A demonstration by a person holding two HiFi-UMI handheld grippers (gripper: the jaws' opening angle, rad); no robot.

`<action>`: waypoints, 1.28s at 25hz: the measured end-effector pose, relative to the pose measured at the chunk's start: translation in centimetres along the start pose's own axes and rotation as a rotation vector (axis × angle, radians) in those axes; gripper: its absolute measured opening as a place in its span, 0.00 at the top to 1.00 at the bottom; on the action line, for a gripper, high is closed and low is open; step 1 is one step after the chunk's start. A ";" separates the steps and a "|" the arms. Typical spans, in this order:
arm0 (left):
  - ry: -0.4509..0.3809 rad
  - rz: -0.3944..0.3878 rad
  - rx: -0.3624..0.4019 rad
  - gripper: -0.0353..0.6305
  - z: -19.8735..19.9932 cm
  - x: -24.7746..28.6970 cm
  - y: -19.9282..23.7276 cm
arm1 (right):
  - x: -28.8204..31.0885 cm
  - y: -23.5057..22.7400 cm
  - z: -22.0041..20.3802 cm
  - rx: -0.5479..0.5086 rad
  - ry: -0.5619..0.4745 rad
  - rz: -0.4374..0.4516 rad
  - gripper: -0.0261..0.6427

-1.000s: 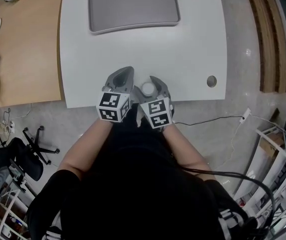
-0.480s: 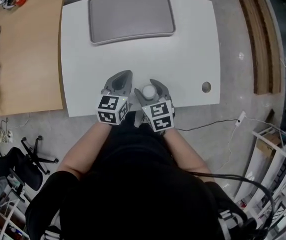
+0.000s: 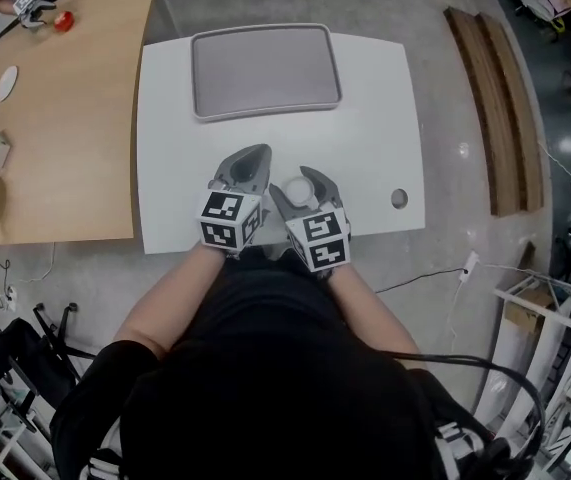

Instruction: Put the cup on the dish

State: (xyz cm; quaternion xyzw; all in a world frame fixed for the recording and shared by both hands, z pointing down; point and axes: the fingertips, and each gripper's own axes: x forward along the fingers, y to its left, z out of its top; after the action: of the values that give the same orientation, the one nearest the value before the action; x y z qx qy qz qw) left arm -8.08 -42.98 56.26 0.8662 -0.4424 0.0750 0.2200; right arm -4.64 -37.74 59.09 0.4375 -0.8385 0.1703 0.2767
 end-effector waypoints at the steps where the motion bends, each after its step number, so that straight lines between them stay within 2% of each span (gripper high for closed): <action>1: -0.012 0.001 0.002 0.94 0.5 -0.2 -0.1 | -0.3 0.0 0.4 -0.006 -0.008 -0.001 0.57; 10: -0.102 0.033 0.027 0.94 5.0 -2.0 -2.1 | -4.1 -0.1 4.8 -0.051 -0.091 0.037 0.57; 16: -0.154 0.089 0.026 0.94 7.9 -3.6 -2.7 | -5.8 -0.1 7.8 -0.089 -0.136 0.096 0.57; 22: -0.203 0.137 0.061 0.94 11.0 -5.2 -3.3 | -7.6 -1.1 11.6 -0.114 -0.197 0.124 0.57; 32: -0.231 0.123 0.073 0.94 13.2 -5.9 -4.8 | -9.9 -2.0 14.0 -0.118 -0.245 0.122 0.57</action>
State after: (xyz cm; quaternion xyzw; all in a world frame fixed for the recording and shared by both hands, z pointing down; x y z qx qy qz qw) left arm -8.61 -42.05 41.07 0.8477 -0.5141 0.0043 0.1310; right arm -2.79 -39.99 42.06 0.3863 -0.8995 0.0825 0.1868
